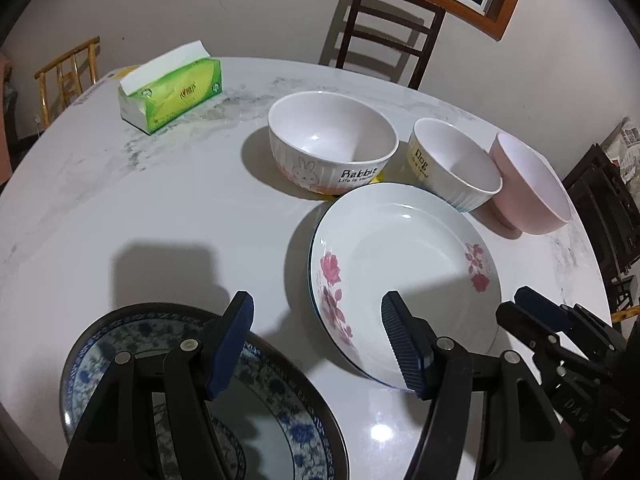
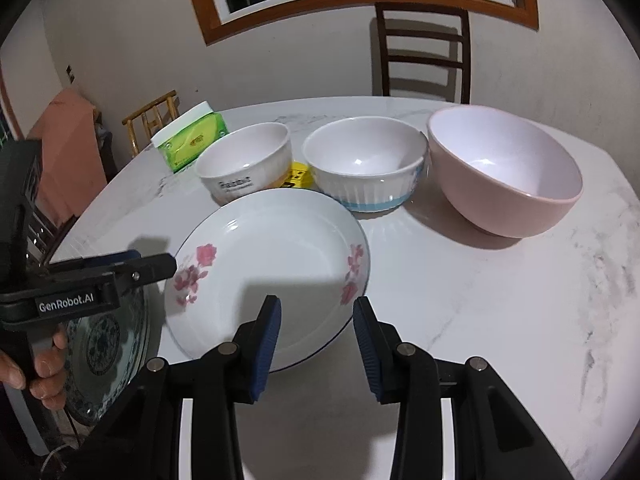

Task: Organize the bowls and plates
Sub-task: 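Move the left tool to the white plate with pink flowers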

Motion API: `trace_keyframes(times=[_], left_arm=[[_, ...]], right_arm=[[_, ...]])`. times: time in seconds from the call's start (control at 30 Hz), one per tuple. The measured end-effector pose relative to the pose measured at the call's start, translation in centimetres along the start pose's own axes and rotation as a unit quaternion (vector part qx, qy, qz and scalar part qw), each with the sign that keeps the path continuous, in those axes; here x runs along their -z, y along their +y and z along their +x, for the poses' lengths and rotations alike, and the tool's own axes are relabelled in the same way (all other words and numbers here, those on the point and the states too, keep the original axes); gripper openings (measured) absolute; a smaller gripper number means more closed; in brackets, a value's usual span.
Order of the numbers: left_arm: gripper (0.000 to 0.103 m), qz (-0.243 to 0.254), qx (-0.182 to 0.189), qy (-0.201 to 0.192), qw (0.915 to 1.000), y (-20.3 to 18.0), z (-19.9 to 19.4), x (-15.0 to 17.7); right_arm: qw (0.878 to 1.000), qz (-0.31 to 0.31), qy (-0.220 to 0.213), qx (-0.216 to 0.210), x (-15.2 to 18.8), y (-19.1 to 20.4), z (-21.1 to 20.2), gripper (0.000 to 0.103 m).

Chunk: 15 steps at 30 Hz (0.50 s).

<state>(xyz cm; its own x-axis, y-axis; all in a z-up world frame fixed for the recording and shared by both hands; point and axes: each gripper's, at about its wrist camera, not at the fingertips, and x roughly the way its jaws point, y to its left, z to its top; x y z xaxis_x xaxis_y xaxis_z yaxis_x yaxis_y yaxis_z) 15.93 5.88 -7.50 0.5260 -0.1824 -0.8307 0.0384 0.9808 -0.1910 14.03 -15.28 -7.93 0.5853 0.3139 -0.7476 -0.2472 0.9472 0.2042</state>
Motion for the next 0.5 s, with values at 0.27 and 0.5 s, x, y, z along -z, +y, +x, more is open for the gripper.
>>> trace_keyframes(times=[0.27, 0.5], left_arm=[[0.051, -0.001, 0.020, 0.027, 0.9994, 0.2, 2.3, -0.9], [0.046, 0.005, 0.031, 0.045, 0.9985, -0.3, 3.9, -1.8]], right_arm=[[1.000, 0.020, 0.018, -0.015, -0.9, -1.9, 1.9, 0.038], [0.999, 0.029, 0.028, -0.018, -1.4, -2.8, 3.6, 0.038]])
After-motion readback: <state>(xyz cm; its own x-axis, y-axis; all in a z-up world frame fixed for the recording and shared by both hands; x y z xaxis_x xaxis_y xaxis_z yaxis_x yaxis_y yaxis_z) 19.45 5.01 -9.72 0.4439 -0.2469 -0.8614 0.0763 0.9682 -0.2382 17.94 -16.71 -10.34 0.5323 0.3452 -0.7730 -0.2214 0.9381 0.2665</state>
